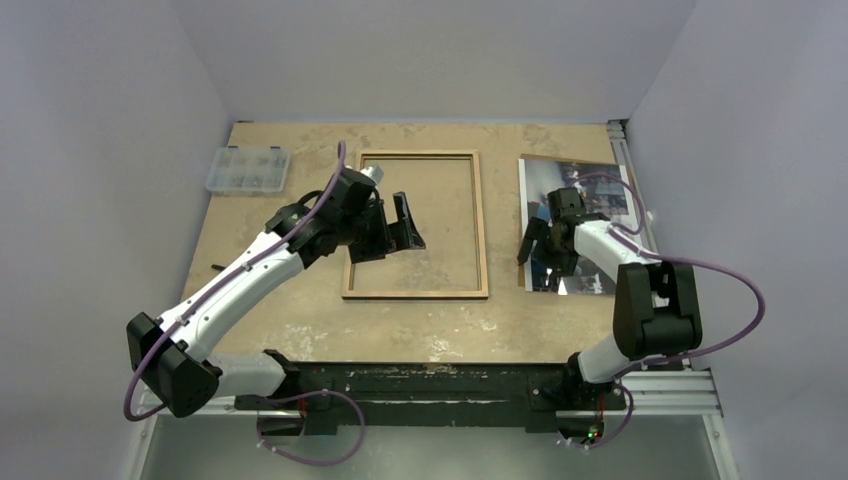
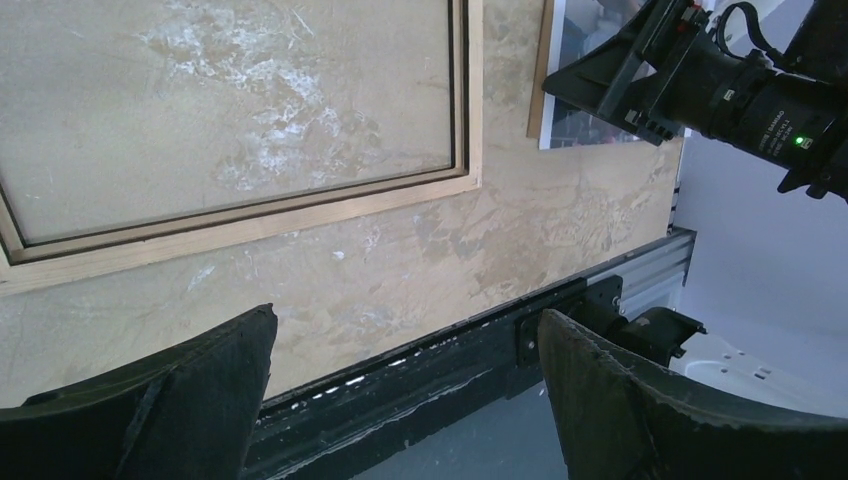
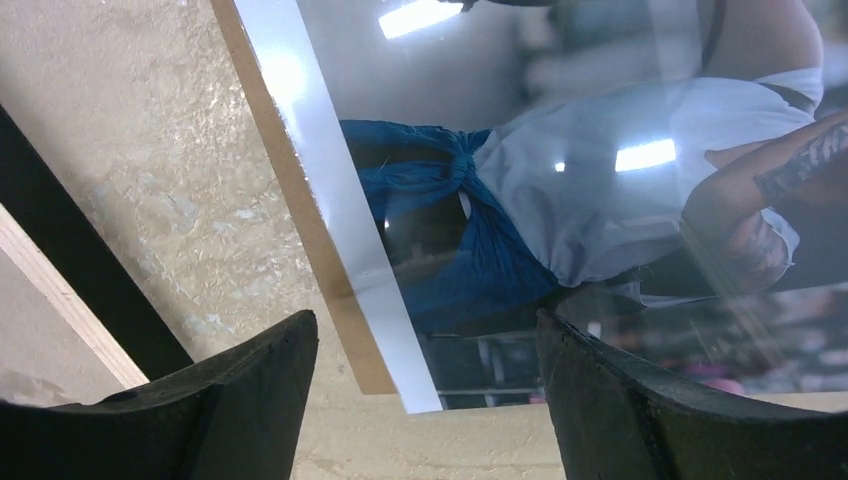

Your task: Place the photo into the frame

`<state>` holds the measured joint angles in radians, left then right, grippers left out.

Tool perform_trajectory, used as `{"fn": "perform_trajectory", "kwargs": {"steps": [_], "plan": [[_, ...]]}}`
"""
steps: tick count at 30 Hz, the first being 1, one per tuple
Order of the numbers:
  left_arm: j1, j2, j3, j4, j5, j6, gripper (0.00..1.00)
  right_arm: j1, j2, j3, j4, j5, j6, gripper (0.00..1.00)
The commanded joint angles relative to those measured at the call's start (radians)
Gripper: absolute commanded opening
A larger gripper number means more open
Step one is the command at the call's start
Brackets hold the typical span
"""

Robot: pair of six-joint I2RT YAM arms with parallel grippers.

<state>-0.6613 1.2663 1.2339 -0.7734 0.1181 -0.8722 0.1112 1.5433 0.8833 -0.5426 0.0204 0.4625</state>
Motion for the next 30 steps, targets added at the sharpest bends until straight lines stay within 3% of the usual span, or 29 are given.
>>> {"fn": "perform_trajectory", "kwargs": {"steps": [1, 16, 24, 30], "plan": [[0.005, -0.001, 0.046, 0.014, 0.050, 0.001, 0.99, 0.000, 0.023, -0.052, 0.060, -0.150, 0.002, 0.76], [0.004, 0.020, 0.047, 0.029, 0.064, -0.007, 1.00, 0.050, 0.084, -0.174, 0.169, -0.383, 0.067, 0.74], [0.005, 0.034, 0.047, 0.031, 0.077, -0.005, 1.00, 0.097, 0.064, -0.152, 0.161, -0.376, 0.084, 0.73], [0.004, 0.036, 0.049, 0.035, 0.083, -0.003, 0.99, 0.212, 0.058, -0.063, 0.104, -0.275, 0.093, 0.66]]}}
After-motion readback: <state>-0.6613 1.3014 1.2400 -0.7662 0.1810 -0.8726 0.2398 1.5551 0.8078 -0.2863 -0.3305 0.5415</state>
